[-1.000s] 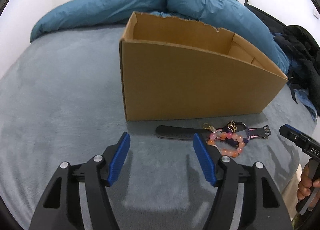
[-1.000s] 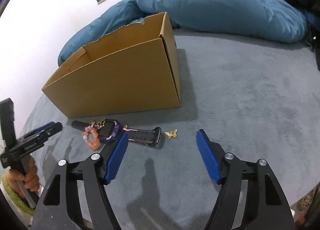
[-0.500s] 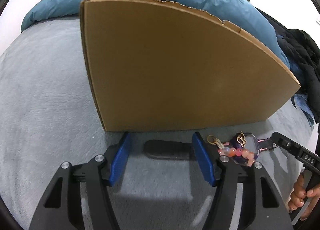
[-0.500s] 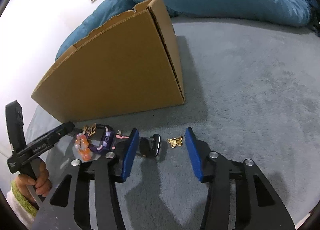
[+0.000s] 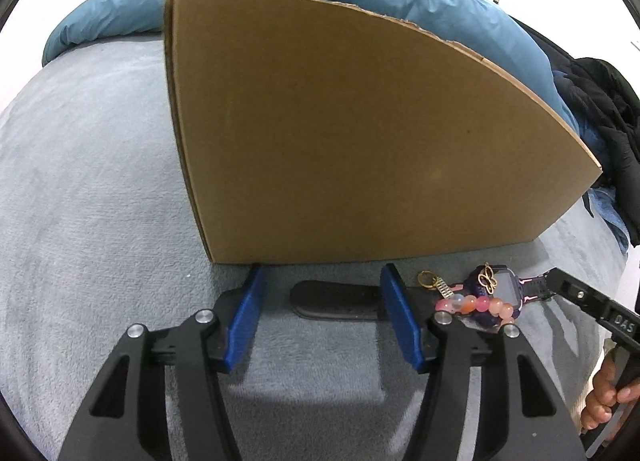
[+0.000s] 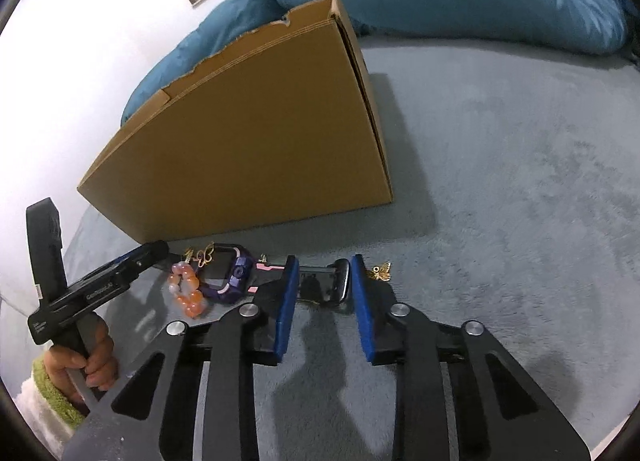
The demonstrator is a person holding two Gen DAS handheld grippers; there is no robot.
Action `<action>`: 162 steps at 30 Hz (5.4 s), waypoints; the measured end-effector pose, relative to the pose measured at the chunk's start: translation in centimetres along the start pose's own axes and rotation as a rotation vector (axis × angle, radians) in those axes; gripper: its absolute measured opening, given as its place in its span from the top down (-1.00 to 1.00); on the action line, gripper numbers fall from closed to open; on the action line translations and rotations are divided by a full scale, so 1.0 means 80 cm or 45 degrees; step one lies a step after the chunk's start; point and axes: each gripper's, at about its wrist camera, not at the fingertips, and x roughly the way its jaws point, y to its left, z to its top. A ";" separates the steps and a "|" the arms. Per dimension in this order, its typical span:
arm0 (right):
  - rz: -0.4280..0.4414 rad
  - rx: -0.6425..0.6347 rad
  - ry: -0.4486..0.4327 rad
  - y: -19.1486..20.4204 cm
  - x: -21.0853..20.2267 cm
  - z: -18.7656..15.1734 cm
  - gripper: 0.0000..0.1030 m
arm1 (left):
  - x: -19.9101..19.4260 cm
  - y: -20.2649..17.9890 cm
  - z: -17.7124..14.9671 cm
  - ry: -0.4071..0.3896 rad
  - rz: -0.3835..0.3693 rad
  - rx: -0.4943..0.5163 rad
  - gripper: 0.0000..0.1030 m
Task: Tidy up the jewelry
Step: 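Close the right tool on the black strap of the purple smartwatch, then lift the smartwatch with the right tool and carry it over the box, then lower the smartwatch into the box and open the right tool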
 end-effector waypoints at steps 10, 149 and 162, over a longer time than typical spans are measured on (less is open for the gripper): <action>0.004 -0.016 0.024 -0.001 0.002 0.002 0.71 | -0.009 0.002 -0.006 0.007 -0.096 -0.044 0.04; -0.294 -0.483 0.234 0.103 0.136 0.294 0.29 | 0.074 -0.035 0.289 0.219 0.113 -0.115 0.12; -0.163 -0.482 -0.130 0.096 -0.035 0.257 0.01 | -0.096 -0.063 0.248 -0.097 0.036 0.060 -0.04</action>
